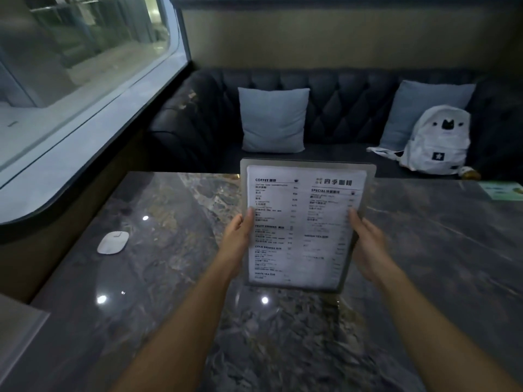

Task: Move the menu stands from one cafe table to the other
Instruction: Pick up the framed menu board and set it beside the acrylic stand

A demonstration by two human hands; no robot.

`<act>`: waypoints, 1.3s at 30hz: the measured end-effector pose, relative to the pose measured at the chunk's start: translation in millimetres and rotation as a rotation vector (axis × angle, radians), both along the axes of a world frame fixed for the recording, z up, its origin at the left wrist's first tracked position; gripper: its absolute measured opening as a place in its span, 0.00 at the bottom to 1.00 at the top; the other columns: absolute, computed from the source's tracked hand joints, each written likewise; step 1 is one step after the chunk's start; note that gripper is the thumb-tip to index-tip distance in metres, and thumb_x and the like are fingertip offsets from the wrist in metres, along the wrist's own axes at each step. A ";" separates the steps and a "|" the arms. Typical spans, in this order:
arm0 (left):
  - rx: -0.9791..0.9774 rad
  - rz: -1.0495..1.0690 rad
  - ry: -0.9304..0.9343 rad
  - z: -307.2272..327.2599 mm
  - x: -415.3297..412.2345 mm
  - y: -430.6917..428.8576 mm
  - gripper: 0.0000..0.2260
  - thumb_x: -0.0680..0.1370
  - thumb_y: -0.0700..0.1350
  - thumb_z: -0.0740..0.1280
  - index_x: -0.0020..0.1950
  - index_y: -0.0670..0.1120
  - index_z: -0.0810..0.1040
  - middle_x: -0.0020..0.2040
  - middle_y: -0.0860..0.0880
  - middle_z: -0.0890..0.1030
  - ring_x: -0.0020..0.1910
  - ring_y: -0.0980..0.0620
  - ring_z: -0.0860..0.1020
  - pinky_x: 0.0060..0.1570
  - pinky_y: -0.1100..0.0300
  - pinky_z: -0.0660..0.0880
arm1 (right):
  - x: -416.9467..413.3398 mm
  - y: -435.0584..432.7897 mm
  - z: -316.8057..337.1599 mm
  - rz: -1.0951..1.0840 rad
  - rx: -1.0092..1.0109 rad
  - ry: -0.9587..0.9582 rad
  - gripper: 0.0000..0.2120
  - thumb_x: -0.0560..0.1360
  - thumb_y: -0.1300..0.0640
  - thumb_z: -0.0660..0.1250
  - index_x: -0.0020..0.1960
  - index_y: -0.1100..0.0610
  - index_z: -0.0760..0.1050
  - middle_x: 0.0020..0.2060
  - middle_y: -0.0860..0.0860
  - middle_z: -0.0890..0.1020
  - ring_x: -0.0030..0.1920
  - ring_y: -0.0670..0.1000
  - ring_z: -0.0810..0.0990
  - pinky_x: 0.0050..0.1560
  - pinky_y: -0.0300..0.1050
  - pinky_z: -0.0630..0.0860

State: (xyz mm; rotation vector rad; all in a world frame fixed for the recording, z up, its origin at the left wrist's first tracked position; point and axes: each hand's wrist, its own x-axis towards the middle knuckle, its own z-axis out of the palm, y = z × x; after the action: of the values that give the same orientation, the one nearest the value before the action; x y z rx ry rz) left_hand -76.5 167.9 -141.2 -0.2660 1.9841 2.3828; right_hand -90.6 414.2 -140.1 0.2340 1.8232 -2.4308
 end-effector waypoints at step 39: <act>-0.217 0.238 0.131 34.5 26.4 -132.9 0.08 0.78 0.40 0.62 0.51 0.53 0.74 0.47 0.52 0.79 0.45 0.58 0.80 0.44 0.52 0.81 | -44.2 -132.4 26.8 0.143 0.662 0.359 0.12 0.76 0.53 0.61 0.57 0.56 0.72 0.48 0.49 0.78 0.46 0.50 0.77 0.38 0.39 0.72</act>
State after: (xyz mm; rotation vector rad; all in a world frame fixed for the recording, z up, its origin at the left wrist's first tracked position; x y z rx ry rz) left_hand -50.2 35.0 -106.8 -0.3821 2.4010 2.3710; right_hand -134.8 281.8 -113.4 -0.3041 2.6433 -1.7815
